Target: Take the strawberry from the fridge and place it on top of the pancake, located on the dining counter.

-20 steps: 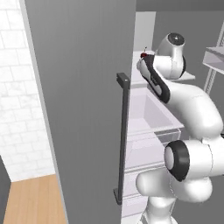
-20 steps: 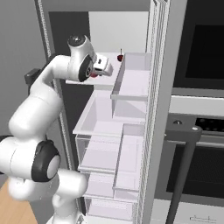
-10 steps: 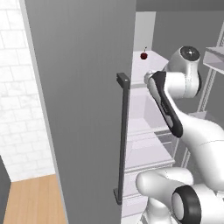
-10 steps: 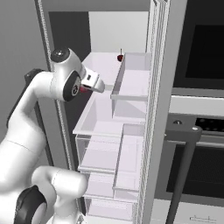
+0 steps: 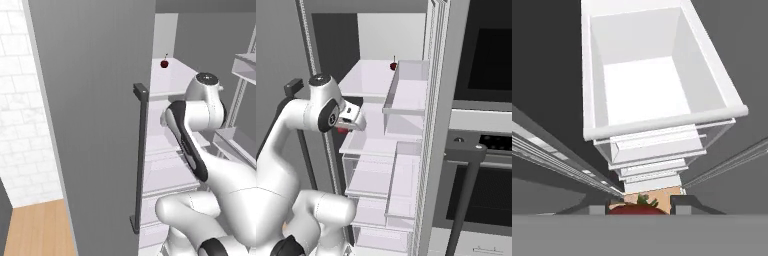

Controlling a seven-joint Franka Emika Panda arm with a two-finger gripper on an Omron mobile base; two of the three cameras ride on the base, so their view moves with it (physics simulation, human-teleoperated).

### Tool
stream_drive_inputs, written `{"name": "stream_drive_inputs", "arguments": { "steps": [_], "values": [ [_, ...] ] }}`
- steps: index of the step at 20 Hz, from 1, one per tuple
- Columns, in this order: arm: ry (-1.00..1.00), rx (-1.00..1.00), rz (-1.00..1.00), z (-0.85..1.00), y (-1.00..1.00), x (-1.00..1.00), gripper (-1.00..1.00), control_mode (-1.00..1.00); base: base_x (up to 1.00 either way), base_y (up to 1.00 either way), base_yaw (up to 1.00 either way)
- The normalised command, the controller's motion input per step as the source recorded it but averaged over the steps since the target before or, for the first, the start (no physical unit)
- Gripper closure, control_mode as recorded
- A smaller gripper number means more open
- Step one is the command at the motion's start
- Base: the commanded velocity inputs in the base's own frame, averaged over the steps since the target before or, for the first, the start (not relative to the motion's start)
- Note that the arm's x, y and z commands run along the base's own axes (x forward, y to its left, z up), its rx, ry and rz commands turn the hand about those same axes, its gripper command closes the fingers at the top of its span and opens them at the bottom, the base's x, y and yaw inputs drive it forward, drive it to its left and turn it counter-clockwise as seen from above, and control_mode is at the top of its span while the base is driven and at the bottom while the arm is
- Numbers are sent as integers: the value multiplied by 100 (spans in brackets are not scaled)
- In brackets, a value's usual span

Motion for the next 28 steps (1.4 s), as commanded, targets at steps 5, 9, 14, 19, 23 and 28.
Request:
{"name": "stream_drive_inputs", "arguments": {
  "steps": [5,9,14,19,23,28],
  "values": [
    [34,0,13,-100,19,-10,100,-100,0,0,0],
    [23,0,8,-91,11,-27,100,-100,0,0,0],
    [1,0,0,-60,0,-65,100,-100,0,0,0],
    [0,0,0,-52,0,-67,100,-100,0,0,0],
    [0,0,0,-13,0,-15,100,-100,0,0,0],
    [0,0,0,0,0,0,100,-100,0,0,0]
  ]
}}
